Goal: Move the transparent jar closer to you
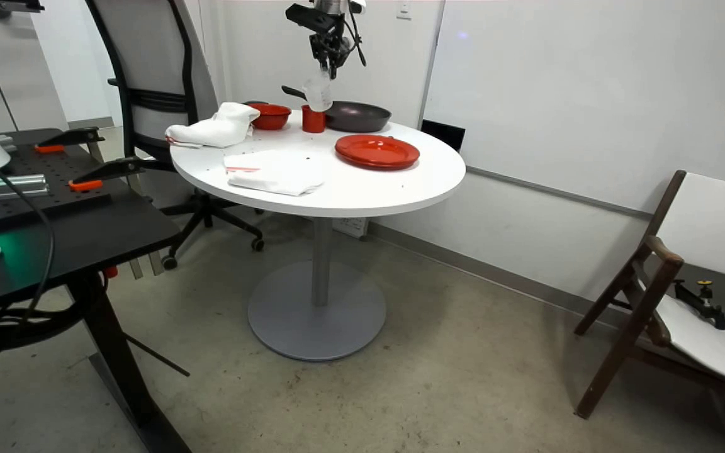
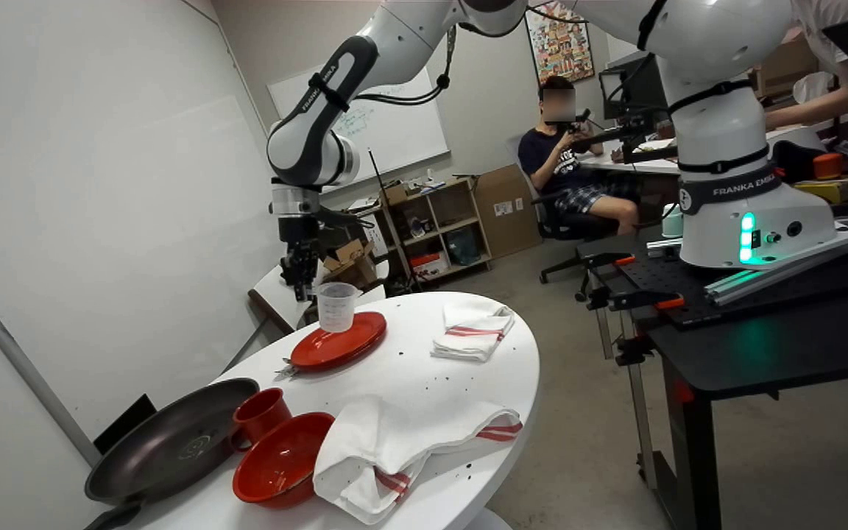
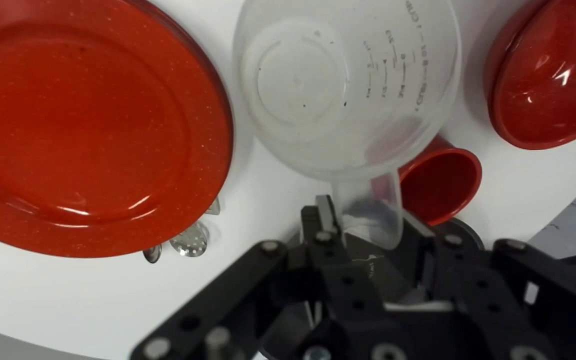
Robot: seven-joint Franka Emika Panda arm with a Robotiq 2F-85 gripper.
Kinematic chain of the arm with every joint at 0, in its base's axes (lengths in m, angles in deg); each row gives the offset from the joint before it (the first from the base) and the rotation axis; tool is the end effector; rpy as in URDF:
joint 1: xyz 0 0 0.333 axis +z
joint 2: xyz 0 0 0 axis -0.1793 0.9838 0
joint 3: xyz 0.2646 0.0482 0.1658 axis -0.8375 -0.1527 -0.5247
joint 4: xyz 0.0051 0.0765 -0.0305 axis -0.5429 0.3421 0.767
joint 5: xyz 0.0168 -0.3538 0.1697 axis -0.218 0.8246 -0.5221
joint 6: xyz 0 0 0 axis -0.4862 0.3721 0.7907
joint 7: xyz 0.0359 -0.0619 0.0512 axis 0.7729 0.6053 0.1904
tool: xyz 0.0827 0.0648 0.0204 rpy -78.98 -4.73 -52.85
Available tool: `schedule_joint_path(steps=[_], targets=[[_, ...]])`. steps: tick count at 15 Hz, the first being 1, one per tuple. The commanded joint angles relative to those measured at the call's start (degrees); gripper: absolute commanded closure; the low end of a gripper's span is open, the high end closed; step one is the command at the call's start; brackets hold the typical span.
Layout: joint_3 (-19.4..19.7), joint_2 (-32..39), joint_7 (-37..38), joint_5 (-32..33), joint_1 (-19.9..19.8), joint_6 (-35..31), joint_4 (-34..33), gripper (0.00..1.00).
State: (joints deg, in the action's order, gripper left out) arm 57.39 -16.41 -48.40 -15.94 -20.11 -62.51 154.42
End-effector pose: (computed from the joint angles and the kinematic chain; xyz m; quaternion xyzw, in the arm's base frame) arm 0.7413 -0.0548 0.2753 -0.9859 -0.0300 -0.1353 0.0935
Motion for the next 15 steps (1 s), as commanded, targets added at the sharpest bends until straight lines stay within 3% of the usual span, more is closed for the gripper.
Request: schedule_joint_path(steps=[1, 5, 10, 12, 15], targets=[[-4.6, -7.4, -7.2, -5.2, -4.0, -8.7, 12.8, 0.93], [-10.6, -11.2, -16.2, -12.3, -9.3, -13.8, 21.1, 0.93], [-15.7, -14.6, -27.2, -21.5, -15.0, -13.6, 28.5, 0.93], [-16.3, -15.7, -31.7, -26.1, -16.1, -12.8, 30.6, 0.93], [-14.1, -17.3, -36.7, -31.2, -14.9, -11.4, 32.9, 0.93]])
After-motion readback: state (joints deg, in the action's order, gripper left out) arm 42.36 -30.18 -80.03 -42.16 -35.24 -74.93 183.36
